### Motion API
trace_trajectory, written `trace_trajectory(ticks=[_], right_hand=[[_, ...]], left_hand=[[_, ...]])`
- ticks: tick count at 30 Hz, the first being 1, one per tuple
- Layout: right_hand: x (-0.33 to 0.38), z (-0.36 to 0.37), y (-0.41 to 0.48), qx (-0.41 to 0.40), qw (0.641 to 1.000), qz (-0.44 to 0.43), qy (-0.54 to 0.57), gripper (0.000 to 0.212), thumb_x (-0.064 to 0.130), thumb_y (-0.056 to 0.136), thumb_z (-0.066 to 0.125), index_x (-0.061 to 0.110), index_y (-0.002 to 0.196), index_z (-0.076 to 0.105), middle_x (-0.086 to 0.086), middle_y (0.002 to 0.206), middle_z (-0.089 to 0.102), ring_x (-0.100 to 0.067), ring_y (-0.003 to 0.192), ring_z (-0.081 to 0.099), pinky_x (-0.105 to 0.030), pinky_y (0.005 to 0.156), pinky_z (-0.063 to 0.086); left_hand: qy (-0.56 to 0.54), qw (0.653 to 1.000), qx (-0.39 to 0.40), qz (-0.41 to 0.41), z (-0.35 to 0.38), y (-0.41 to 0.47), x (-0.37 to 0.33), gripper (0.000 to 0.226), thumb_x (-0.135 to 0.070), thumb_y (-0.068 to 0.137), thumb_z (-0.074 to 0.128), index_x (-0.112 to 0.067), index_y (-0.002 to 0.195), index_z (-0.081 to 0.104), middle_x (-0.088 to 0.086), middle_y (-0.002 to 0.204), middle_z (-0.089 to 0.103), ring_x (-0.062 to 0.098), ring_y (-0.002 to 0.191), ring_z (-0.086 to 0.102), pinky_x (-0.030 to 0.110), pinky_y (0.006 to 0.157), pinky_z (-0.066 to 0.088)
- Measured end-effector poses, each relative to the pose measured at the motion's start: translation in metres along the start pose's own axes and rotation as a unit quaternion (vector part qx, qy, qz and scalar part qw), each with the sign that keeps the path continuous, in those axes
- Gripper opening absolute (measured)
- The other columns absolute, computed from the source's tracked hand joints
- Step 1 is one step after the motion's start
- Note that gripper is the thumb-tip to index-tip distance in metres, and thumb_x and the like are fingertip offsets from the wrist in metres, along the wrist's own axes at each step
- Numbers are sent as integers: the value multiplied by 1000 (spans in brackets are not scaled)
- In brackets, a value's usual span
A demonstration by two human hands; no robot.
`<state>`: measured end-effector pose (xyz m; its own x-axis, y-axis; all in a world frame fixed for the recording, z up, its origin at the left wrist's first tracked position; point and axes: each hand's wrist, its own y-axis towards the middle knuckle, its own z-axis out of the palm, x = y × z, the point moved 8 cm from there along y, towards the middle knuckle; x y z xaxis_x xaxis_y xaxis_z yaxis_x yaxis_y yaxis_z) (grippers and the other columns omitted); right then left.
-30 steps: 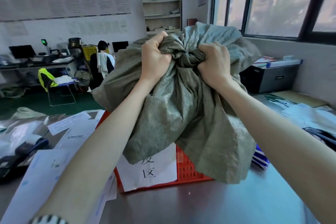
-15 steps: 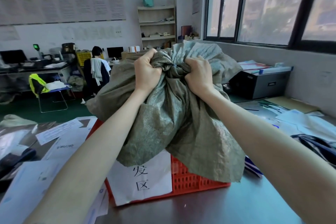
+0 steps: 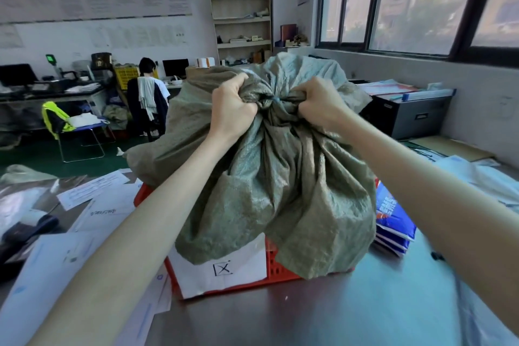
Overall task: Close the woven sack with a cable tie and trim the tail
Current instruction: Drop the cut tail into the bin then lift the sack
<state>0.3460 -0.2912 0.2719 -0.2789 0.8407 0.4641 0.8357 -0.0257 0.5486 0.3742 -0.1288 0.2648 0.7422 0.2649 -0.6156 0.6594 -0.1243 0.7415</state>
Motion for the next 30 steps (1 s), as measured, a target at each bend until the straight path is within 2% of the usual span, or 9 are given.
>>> trace_trajectory(ticks=[7,12,14,16,18,22,25,28,30], right_hand=[[8,3,5,91,996,21,1,22,-12,68,48,4,54,41,-5,51,34,-16,49,30,-12,31,22],[-9,36,4,147,976,26,-159,22,1,77,47,9,56,42,-8,77,44,-26,91,45,-33,76,41],[-30,56,-9,198,953,61,-220,12,7,79,46,13,68,44,-11,105,47,-30,116,37,-50,103,30],[-56,85,-28,251,939,83,-221,14,11,84,45,14,92,56,-20,127,52,-34,122,43,-45,105,34],[-80,122,-54,333,923,103,-161,27,12,93,41,3,107,61,-22,128,56,-25,109,52,-35,95,39],[-113,155,-68,418,885,169,-115,11,19,96,34,19,91,44,0,109,41,-11,100,35,-33,92,33],[-112,154,-61,395,897,164,-106,21,15,95,37,13,84,55,-2,105,48,-12,99,43,-29,85,33],[-101,140,-59,330,929,138,-96,31,12,90,44,0,109,66,-13,116,65,-28,107,58,-36,95,43],[-90,120,-61,256,955,126,-79,31,18,89,52,6,114,65,-14,121,64,-30,112,57,-39,98,44]], left_hand=[[51,998,9,-24,-8,4,2,14,8,64,55,1,75,55,11,65,55,16,58,42,27,51,30],[178,981,67,-25,11,4,26,17,5,74,53,-4,88,58,17,98,54,24,88,51,26,70,36],[264,949,164,-52,32,-6,52,11,-2,79,52,-6,89,54,13,103,50,26,95,51,32,76,36],[310,909,267,-86,55,-30,88,9,-6,82,50,-2,90,53,15,98,55,31,93,56,32,70,37],[341,848,384,-131,77,-64,130,17,-5,86,48,5,99,53,21,105,58,31,95,57,34,74,43],[284,759,527,-255,83,-110,172,11,5,97,31,2,99,41,9,111,37,18,105,37,29,85,34],[251,764,536,-258,82,-111,169,29,6,99,28,13,118,49,4,112,36,16,108,36,28,87,33],[255,793,501,-237,72,-104,169,25,-6,97,40,-9,73,46,2,73,35,19,74,34,30,58,26],[243,830,441,-241,56,-97,159,22,-22,95,48,-14,74,45,3,75,38,18,71,35,29,57,24]])
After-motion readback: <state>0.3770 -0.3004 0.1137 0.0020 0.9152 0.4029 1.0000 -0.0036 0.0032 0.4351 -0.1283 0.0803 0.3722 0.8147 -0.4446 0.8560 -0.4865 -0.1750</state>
